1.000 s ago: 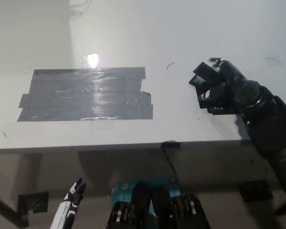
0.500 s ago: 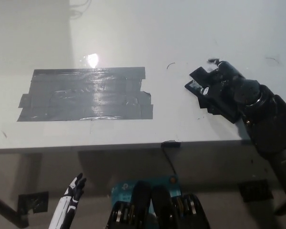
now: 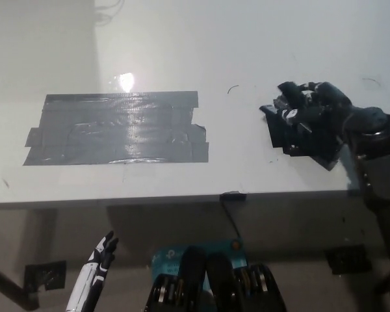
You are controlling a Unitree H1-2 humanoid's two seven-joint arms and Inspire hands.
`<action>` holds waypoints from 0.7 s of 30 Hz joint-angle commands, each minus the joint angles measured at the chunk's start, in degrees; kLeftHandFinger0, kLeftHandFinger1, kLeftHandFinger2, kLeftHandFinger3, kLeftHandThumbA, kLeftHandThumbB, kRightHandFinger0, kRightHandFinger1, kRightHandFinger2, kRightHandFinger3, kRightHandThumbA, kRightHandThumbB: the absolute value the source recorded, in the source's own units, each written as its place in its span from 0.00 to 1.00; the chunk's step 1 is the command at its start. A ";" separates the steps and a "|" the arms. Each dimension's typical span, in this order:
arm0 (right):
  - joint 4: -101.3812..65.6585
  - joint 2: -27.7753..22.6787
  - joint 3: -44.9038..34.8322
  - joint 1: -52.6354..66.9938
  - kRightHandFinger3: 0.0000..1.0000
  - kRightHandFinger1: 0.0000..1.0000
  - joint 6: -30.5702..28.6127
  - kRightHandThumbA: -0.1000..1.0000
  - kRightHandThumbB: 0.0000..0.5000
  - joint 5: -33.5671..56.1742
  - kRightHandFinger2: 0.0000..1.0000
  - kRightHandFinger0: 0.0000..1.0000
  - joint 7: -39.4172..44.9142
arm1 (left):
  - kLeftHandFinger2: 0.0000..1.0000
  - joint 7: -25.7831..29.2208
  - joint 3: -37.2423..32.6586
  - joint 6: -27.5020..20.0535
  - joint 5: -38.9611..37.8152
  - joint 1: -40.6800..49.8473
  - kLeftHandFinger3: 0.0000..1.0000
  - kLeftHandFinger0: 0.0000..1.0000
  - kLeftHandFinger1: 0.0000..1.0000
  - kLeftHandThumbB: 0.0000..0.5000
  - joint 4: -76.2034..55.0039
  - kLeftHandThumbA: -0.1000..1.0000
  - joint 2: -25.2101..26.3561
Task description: A stapler is kept on the black spot marked on the desk infront of the robot. The robot picks up the stapler using its right hand and passes it to a person
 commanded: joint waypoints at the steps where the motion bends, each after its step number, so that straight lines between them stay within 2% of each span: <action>1: 2.14 0.01 -11.18 -8.92 0.42 0.00 0.16 0.73 0.00 19.63 0.24 0.00 3.80 | 1.00 0.05 -0.02 -1.97 -0.23 -1.39 1.00 1.00 1.00 1.00 -0.22 1.00 0.93; 3: 3.37 -0.68 -12.08 -9.92 0.35 0.00 0.16 0.78 0.00 22.34 0.14 0.00 5.65 | 1.00 -0.08 0.07 -1.97 -0.35 -1.47 1.00 1.00 1.00 1.00 -0.25 1.00 0.88; 4: 4.59 -1.04 -12.89 -10.64 0.27 0.00 0.16 0.81 0.03 24.82 0.02 0.00 6.51 | 1.00 -0.12 0.06 -1.97 -0.45 -1.44 1.00 1.00 1.00 1.00 -0.26 1.00 0.79; 7: 6.54 -1.18 -14.54 -12.58 0.16 0.00 0.16 0.83 0.00 33.57 0.00 0.00 6.57 | 1.00 -0.24 0.05 -1.97 -0.35 -1.34 1.00 1.00 1.00 1.00 -0.23 1.00 0.73; 10: 6.47 -1.17 -14.41 -13.65 0.03 0.00 0.16 0.78 0.00 41.26 0.00 0.00 5.25 | 1.00 -0.12 0.10 -1.97 -0.32 -1.41 1.00 1.00 1.00 1.00 -0.19 1.00 0.61; 12: 5.51 -1.54 -12.09 -14.43 0.00 0.00 0.16 0.77 0.01 47.16 0.00 0.00 2.79 | 1.00 0.00 0.12 -1.97 -0.08 -1.34 1.00 1.00 1.00 1.00 -0.25 1.00 0.56; 15: 1.70 -2.13 -8.74 -14.74 0.00 0.00 0.16 0.88 0.00 48.57 0.00 0.00 4.39 | 1.00 0.04 0.10 -1.97 0.55 -1.33 1.00 1.00 1.00 1.00 -0.26 1.00 0.51; 19: -2.40 -2.57 -5.14 -14.71 0.00 0.00 0.16 0.90 0.00 53.47 0.00 0.00 1.31 | 0.99 0.17 0.03 -1.97 1.12 -1.27 1.00 1.00 1.00 1.00 -0.45 1.00 0.68; 21: -4.23 -1.99 -4.76 -15.37 0.01 0.00 0.16 0.92 0.00 52.70 0.00 0.00 -0.07 | 0.98 0.01 0.04 -1.97 0.72 -1.13 1.00 1.00 1.00 1.00 -0.45 1.00 0.52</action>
